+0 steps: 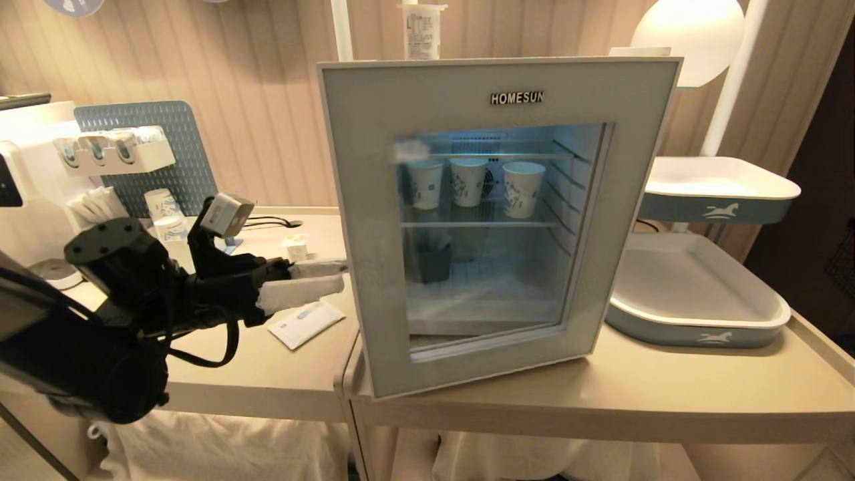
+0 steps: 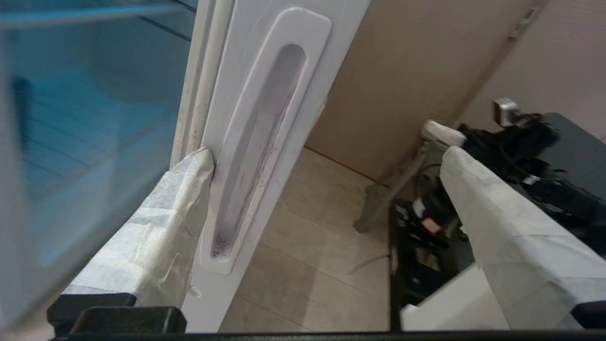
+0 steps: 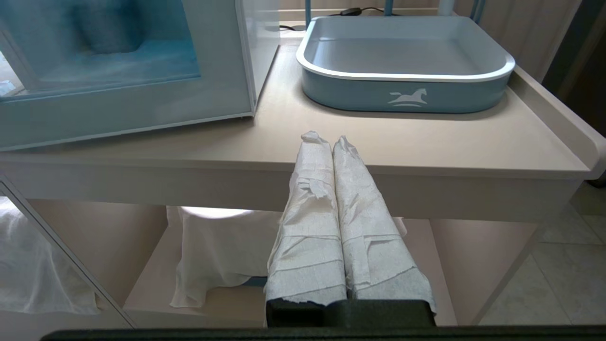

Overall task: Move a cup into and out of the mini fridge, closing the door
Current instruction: Open the freezer door

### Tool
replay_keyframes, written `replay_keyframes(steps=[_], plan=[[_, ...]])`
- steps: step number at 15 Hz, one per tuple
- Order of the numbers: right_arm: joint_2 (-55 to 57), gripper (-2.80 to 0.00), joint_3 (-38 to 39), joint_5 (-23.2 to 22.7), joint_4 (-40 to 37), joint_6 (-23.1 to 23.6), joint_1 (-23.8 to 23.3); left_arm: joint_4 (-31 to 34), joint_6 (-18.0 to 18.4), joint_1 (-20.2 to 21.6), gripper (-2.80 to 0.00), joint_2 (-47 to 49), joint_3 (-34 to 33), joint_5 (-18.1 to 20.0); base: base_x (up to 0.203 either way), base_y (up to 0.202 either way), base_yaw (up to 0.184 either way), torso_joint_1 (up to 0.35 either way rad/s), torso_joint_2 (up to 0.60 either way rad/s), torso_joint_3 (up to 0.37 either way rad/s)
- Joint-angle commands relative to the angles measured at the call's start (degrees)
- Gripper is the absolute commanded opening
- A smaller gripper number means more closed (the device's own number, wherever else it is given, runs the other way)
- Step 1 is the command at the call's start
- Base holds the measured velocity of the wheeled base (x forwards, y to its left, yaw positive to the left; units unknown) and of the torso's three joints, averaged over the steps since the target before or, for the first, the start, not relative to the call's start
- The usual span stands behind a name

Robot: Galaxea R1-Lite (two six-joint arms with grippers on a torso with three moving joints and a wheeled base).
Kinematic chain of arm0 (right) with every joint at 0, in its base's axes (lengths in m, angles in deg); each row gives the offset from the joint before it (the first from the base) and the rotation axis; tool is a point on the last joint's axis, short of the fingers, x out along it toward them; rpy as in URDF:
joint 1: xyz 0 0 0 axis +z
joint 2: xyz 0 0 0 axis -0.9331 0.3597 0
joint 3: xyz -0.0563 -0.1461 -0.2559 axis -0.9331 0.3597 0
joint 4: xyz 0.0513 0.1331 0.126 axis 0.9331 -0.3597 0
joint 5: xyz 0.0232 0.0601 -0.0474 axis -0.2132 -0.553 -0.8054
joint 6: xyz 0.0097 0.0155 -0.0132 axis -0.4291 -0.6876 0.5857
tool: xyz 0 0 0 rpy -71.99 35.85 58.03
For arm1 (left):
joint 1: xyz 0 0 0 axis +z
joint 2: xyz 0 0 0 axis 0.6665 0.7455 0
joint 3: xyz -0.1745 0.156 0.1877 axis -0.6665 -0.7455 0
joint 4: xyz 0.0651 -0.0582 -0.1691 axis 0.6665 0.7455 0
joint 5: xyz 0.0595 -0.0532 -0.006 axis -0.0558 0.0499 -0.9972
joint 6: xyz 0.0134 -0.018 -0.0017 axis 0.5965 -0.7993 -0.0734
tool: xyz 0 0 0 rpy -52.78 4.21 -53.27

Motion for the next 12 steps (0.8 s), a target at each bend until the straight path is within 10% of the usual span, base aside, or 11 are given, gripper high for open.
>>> replay_keyframes(steps=[1, 7, 8, 9, 12], plan=[[0.07, -2.8, 0.09, -0.04, -0.02, 0.02, 0.02, -0.52, -0.16, 0.11, 0.0, -7.8, -6.4, 0.02, 0.0, 0.0, 0.0, 0.0, 0.0, 0.0], [0.07, -2.8, 0.09, -0.04, -0.02, 0.02, 0.02, 2.02, -2.0, 5.39, 0.0, -23.13, -19.76, -0.65, 0.0, 0.0, 0.0, 0.0, 0.0, 0.0], [0.07, -2.8, 0.09, -0.04, -0.02, 0.02, 0.02, 3.55, -2.15, 7.12, -0.7, -20.99, -19.02, -0.74, 0.0, 0.0, 0.0, 0.0, 0.0, 0.0], [0.07, -2.8, 0.09, -0.04, -0.02, 0.02, 0.02, 4.78, -2.23, 8.3, -2.8, -18.02, -17.99, -0.82, 0.0, 0.0, 0.0, 0.0, 0.0, 0.0], [0.07, -2.8, 0.09, -0.04, -0.02, 0.02, 0.02, 6.5, -2.29, 7.0, -2.8, -12.61, -16.72, -0.84, 0.0, 0.0, 0.0, 0.0, 0.0, 0.0]])
